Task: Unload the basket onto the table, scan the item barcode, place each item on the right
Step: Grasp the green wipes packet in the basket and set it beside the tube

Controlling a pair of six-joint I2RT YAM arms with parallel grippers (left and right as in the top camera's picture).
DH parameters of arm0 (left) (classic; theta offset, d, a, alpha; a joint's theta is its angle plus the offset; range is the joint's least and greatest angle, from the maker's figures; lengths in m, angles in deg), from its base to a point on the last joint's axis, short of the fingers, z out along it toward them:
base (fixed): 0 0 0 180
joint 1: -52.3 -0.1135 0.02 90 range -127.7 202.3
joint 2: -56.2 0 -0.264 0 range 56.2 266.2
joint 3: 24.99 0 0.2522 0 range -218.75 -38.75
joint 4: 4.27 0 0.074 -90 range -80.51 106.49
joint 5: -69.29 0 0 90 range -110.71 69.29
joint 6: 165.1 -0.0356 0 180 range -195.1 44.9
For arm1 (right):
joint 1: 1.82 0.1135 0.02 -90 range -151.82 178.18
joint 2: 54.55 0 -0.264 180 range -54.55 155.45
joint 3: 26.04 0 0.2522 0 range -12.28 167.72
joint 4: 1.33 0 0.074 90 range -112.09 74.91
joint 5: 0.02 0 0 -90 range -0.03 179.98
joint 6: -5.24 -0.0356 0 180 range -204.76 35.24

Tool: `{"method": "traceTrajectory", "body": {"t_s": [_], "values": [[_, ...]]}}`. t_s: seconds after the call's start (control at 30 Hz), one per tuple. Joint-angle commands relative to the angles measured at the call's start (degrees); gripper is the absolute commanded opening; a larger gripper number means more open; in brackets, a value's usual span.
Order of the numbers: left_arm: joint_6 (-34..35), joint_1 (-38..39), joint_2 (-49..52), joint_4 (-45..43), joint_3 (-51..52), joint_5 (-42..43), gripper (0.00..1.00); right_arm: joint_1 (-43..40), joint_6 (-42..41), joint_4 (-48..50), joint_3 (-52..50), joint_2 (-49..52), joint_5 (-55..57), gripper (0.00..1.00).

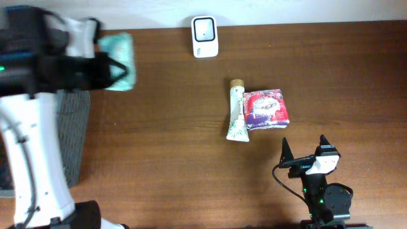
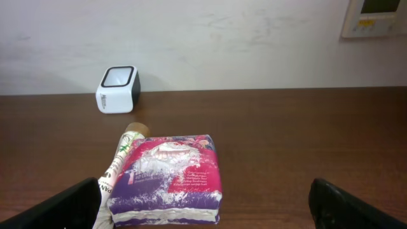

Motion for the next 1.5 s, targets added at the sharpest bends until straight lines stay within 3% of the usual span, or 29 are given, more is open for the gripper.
{"method": "traceTrajectory", "body": {"t_s": [0.0, 0.07, 0.13, 0.27, 0.37, 0.47, 0.57, 0.6, 0.63, 0.67, 0.77, 0.83, 1.03, 1.1, 1.17, 1.2, 1.3, 1.4, 1.47], "values": [[8.2, 10.3, 0.5, -11.0, 14.1, -3.1, 0.00, 0.3, -0.2, -0.3, -0.3, -0.4, 0.0, 0.99], [22.3, 15.9, 0.5, -20.9, 25.1, -13.1, 0.00, 0.3, -0.2, -0.3, -0.3, -0.4, 0.0, 0.99], [31.0, 20.6, 0.5, -29.8, 33.4, -20.5, 0.00, 0.3, -0.2, -0.3, -0.3, -0.4, 0.0, 0.99], [34.4, 32.6, 1.3, -51.3, 46.7, -28.0, 0.00, 0.3, -0.2, -0.3, -0.3, -0.4, 0.0, 0.99], [38.2, 37.4, 4.5, -56.6, 47.8, -34.9, 0.00, 0.3, -0.2, -0.3, -0.3, -0.4, 0.0, 0.99], [38.2, 39.7, 11.3, -62.0, 47.8, -34.9, 0.02, 0.3, -0.2, -0.3, -0.3, -0.4, 0.0, 0.99], [38.2, 40.3, 15.3, -65.9, 47.8, -32.7, 0.13, 0.3, -0.2, -0.3, -0.3, -0.4, 0.0, 0.99], [38.2, 40.3, 15.6, -67.3, 47.8, -31.0, 0.23, 0.3, -0.2, -0.3, -0.3, -0.4, 0.0, 0.99], [38.2, 40.3, 15.8, -68.4, 47.8, -29.5, 0.53, 0.3, -0.2, -0.3, -0.3, -0.4, 0.0, 0.99], [37.6, 40.3, 15.8, -68.6, 47.5, -29.4, 0.76, 0.3, -0.2, -0.3, -0.3, -0.4, 0.0, 0.99], [33.8, 38.8, 14.3, -65.9, 42.8, -25.8, 0.91, 0.3, -0.2, -0.3, -0.3, -0.4, 0.0, 0.99], [33.8, 37.0, 11.6, -62.1, 38.8, -25.3, 0.95, 0.3, -0.2, -0.3, -0.3, -0.4, 0.0, 0.99], [24.5, 21.6, -8.8, -45.7, 27.8, -25.6, 0.95, 0.3, -0.2, -0.3, -0.3, -0.4, 0.0, 0.99], [18.3, 9.4, -19.4, -44.9, 27.6, -25.7, 0.99, 0.3, -0.2, -0.3, -0.3, -0.4, 0.0, 0.99], [17.0, -1.6, -24.6, -42.4, 27.6, -26.3, 0.99, 0.3, -0.2, -0.3, -0.3, -0.4, 0.0, 0.99], [17.0, -11.7, -26.8, -40.3, 27.6, -27.6, 0.99, 0.3, -0.2, -0.3, -0.3, -0.4, 0.0, 0.99], [17.8, -28.6, -24.7, -36.4, 27.6, -29.5, 0.99, 0.3, -0.2, -0.3, -0.3, -0.4, 0.0, 0.99], [19.9, -37.2, -17.1, -32.1, 27.6, -29.9, 0.99, 0.3, -0.2, -0.3, -0.3, -0.4, 0.0, 0.99], [19.9, -38.7, -9.1, -27.1, 27.6, -30.7, 0.99, 0.3, -0.2, -0.3, -0.3, -0.4, 0.0, 0.99]]}}
